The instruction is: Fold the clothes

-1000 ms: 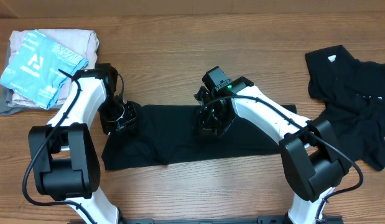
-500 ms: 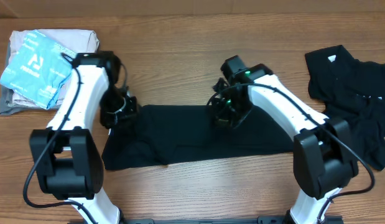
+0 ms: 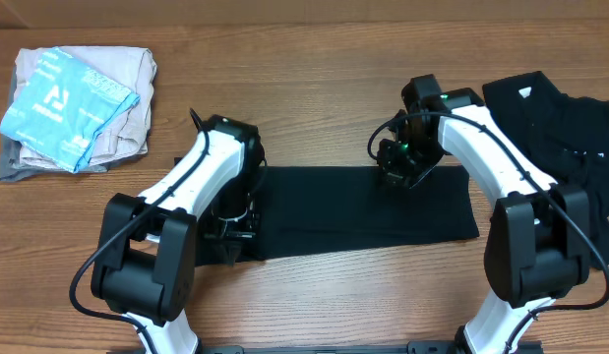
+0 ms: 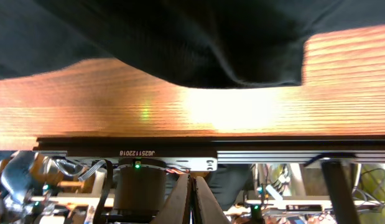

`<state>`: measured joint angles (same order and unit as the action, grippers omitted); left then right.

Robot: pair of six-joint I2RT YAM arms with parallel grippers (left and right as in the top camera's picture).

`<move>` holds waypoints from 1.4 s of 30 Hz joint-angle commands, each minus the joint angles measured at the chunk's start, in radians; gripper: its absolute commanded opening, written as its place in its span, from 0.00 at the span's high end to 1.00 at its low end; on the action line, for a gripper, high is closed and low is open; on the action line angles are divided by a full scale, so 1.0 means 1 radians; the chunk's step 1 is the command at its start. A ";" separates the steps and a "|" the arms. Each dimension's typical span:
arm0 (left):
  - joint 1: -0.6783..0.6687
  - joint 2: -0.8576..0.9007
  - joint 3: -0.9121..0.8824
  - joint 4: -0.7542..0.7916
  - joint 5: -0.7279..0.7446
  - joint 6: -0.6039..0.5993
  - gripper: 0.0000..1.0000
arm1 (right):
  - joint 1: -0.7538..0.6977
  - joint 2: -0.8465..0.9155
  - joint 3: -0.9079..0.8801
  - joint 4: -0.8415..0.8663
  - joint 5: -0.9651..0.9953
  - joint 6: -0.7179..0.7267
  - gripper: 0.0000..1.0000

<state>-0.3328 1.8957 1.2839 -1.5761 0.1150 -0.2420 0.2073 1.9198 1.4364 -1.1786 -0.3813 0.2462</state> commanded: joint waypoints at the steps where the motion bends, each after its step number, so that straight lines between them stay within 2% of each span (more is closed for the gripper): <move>1: -0.012 -0.021 -0.043 0.013 -0.053 -0.060 0.96 | -0.016 -0.033 0.024 0.002 0.035 -0.016 0.89; 9: -0.040 -0.021 -0.115 0.180 -0.071 -0.138 0.96 | -0.020 -0.033 0.024 0.014 0.056 -0.016 0.87; 16: -0.068 -0.039 -0.130 0.309 -0.071 -0.140 0.96 | -0.020 -0.033 0.024 0.013 0.060 -0.016 0.86; 31: -0.073 -0.227 -0.129 0.378 -0.108 -0.140 0.96 | -0.020 -0.033 0.024 0.047 0.066 -0.014 0.84; 39: -0.086 -0.239 -0.129 0.294 -0.107 -0.101 0.96 | -0.020 -0.033 0.024 0.032 0.067 -0.015 0.84; 42: -0.121 -0.322 -0.129 0.322 -0.112 -0.185 0.96 | -0.020 -0.033 0.024 0.036 0.067 -0.014 0.83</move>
<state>-0.4194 1.6646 1.1606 -1.2663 0.0174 -0.3695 0.1905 1.9198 1.4368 -1.1442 -0.3241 0.2348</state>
